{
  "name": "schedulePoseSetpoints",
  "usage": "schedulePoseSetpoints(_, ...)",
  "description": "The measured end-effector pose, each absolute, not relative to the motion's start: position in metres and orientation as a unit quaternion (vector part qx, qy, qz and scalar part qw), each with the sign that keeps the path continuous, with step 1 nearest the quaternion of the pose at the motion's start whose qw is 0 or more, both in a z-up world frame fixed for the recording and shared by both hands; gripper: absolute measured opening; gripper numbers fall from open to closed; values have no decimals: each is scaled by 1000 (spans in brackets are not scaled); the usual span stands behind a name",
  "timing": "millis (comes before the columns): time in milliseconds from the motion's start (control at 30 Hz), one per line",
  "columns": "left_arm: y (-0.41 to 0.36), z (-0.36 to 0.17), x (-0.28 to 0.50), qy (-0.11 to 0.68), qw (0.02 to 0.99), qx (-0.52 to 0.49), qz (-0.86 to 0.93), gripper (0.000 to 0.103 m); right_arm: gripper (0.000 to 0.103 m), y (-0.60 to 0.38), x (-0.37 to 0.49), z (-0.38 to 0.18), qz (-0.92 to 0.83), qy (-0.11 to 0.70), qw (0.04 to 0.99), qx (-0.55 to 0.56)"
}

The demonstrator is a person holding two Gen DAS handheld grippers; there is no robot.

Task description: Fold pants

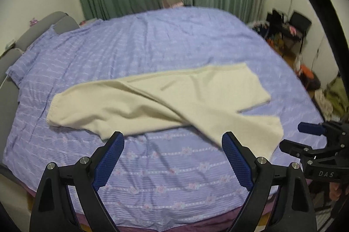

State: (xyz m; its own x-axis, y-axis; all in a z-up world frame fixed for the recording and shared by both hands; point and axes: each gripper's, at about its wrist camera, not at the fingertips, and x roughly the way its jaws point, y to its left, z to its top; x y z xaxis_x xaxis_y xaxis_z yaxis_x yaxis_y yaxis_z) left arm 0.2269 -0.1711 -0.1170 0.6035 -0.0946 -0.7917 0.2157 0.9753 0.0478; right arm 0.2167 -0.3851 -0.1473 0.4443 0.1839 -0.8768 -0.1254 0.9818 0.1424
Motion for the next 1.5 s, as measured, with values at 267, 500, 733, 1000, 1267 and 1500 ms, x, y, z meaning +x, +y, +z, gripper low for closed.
schedulePoseSetpoints(267, -188, -193, 249, 501, 854, 74, -118, 92, 71, -381, 231, -233, 80, 590, 804, 9)
schedulePoseSetpoints(500, -210, -246, 266, 502, 829, 165, -182, 92, 71, -375, 238, -296, 47, 604, 795, -43)
schedulePoseSetpoints(733, -217, -280, 287, 511, 809, 191, -219, 91, 70, -372, 245, -345, 20, 621, 780, -76)
schedulePoseSetpoints(1000, -239, -290, 291, 480, 789, 261, -280, 91, 11, -395, 254, -339, -10, 613, 789, -50)
schedulePoseSetpoints(1267, -285, -275, 320, 351, 780, 379, -353, 92, 9, -427, 268, -259, -35, 556, 831, -15)
schedulePoseSetpoints(1500, -322, -296, 358, 384, 720, 418, -399, 16, 9, -451, 294, -236, -42, 537, 843, 3)
